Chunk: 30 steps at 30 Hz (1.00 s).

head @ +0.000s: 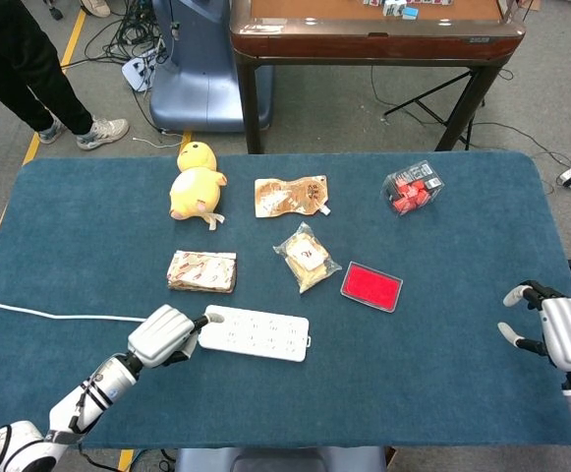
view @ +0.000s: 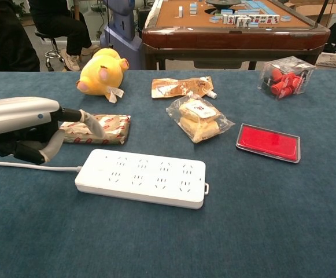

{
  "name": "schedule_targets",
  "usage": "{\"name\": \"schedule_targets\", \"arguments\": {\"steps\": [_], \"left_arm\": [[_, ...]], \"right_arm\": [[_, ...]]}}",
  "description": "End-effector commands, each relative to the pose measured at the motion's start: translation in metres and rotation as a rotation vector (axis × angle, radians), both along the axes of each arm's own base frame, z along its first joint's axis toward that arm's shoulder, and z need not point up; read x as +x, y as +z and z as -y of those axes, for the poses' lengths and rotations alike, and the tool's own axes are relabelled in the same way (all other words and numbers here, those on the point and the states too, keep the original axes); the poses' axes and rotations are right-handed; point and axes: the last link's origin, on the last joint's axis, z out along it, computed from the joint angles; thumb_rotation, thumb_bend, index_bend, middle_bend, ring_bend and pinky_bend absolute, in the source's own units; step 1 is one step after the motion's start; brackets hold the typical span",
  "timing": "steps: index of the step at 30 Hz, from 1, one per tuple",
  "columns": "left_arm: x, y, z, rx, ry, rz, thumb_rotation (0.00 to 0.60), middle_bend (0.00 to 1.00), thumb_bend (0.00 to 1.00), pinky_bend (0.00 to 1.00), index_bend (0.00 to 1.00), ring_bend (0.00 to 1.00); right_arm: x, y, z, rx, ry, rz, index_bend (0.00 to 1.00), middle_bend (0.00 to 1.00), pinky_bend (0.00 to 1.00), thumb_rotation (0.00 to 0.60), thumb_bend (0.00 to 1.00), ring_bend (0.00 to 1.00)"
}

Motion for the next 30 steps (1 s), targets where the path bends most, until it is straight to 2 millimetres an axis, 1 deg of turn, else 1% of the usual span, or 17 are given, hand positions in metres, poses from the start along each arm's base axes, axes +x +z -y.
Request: {"name": "schedule_targets", "arguments": {"steps": [1,12,19,30], "left_arm": [[0.001,-0.006,-0.001,-0.011,0.001,-0.011,0.6,1.0,0.87,1.0,0.27,1.0],[-0.012,-0.024,0.0,-0.033,0.028,-0.066,0.6,1.0,0.87,1.0,0.27,1.0],[-0.016,-0.029,-0.001,-0.038,0.05,-0.079,0.6,1.0,0.87,1.0,0.27,1.0],[-0.023,-0.034,-0.003,-0.046,0.075,-0.11,0.6,1.0,0.87,1.0,0.27,1.0]], "right_arm": [[0.0,-0.001,0.001,0.003,0.0,-0.005,0.49,0.42,0.63,0.6,0.15,0.48],[-0.004,-0.008,0.004,0.024,-0.01,-0.012,0.49,0.42,0.63,0.6,0.15,0.48],[-0.005,-0.014,0.006,0.039,-0.012,-0.009,0.49,0.42,0.63,0.6,0.15,0.48],[-0.006,-0.018,0.007,0.049,-0.015,-0.007,0.49,0.42,0.63,0.6,0.15,0.49]]}}
